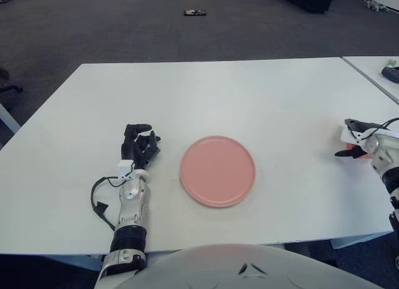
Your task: Put the apple into the plate.
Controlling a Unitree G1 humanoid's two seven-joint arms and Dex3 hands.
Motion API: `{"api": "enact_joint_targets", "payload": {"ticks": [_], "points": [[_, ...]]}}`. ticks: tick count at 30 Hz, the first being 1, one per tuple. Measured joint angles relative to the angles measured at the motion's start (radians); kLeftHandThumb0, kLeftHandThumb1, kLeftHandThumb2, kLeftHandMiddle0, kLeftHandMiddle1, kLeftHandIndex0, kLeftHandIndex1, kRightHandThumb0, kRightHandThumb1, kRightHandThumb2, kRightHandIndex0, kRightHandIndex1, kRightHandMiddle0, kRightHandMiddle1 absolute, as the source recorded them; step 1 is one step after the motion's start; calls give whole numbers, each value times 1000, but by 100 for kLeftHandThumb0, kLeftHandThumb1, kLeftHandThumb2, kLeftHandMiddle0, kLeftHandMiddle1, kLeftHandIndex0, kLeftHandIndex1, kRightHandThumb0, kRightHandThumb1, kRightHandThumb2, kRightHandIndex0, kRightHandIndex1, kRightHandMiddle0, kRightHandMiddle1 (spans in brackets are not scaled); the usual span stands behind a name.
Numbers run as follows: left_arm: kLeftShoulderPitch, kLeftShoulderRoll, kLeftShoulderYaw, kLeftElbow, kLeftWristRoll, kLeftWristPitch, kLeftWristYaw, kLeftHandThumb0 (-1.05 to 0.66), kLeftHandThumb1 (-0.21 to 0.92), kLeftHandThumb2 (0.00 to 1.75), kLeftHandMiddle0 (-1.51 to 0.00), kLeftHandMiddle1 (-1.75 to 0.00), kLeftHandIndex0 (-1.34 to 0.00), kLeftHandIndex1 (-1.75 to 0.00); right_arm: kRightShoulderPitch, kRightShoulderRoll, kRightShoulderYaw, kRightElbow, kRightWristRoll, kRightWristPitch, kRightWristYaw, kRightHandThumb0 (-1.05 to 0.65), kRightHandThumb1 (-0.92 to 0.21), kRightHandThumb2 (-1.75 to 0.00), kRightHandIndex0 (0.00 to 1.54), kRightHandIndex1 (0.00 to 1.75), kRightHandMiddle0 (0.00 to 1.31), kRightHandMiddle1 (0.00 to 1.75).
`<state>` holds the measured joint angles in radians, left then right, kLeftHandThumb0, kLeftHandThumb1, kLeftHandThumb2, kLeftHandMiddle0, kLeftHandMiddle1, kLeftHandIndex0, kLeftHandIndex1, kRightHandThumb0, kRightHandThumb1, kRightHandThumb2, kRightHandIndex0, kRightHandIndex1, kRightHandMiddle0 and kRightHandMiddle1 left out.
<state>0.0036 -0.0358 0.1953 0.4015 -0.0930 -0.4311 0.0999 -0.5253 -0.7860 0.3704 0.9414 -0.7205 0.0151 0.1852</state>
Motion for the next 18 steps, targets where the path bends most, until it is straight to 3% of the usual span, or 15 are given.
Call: {"api": "enact_joint_targets", "payload": {"ticks": [2,6,9,11,18], "points": [[1,-1,0,-2,0,0,0,-37,75,77,-50,-147,-30,-175,-9,11,0,21,3,-16,-32,-71,-45,-78,0,22,0,29],[5,-3,1,-9,-3,5,0,-37,75,77,-50,-147,-30,-175,-10,27,-16,29,25,-31,-85,-55,-33,-95,0,59,0,69],[6,-4,2,-12,-7,8,0,-37,75,77,-50,-147,-30,-175,-10,33,-28,37,42,-38,-106,-50,-30,-99,0,75,0,84],[7,-4,2,-13,-11,8,0,-37,75,77,-51,-147,-30,-175,-7,33,-37,38,49,-39,-113,-47,-28,-103,0,96,0,103],[13,-2,3,-19,-13,13,0,-37,73,79,-51,-147,-31,-175,-1,32,-53,53,71,-57,-142,-38,-23,-116,0,147,0,151]]}}
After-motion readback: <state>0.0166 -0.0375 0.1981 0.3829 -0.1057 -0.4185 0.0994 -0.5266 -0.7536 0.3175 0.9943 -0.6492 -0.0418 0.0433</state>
